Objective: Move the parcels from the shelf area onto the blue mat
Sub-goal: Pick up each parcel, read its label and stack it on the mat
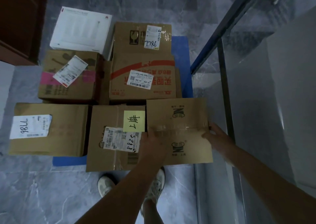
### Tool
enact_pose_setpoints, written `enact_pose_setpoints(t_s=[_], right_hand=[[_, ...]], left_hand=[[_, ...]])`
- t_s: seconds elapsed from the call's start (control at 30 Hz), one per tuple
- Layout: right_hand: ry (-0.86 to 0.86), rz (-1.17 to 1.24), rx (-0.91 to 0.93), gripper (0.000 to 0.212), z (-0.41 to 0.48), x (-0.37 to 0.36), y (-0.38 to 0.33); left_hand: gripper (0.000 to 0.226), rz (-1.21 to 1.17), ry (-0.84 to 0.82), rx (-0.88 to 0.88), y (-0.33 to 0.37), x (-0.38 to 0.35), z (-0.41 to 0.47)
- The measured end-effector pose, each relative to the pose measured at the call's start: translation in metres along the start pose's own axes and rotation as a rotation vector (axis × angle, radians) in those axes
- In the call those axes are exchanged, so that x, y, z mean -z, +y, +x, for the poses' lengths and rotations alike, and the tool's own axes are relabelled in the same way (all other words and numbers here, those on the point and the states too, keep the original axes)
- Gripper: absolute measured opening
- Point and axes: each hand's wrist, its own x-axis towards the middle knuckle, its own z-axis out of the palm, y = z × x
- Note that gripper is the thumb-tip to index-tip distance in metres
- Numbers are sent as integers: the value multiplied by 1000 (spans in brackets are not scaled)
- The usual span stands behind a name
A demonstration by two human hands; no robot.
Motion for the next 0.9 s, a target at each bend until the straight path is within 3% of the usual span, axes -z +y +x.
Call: enact_pose_setpoints(t_s=[0.3, 0.4, 0.47, 0.57, 0.67, 0.77, 0.9], right_hand=[[-100, -164, -93, 66, 20, 5, 24], [-34, -206, -114, 60, 13, -6, 27], [92, -327, -109, 51, 2, -11, 21], [149, -342, -15, 41, -18, -17, -8], [4, -319, 153, 46, -55, -20, -64], [-67, -260, 328, 35, -103, -16, -133], [-51, -237, 496, 44, -174, 2, -226]], left_hand=[[60, 211, 63, -107, -9, -30, -5], [51, 258, 25, -170, -14, -34, -7], [43, 86, -42, -253, -8, -25, -12], [51, 24, -25, -313, 1, 9, -24], [49, -13, 9, -343, 26, 64, -44], [50, -25, 84, -440, 62, 134, -75], [42, -123, 218, -511, 108, 229, -138]])
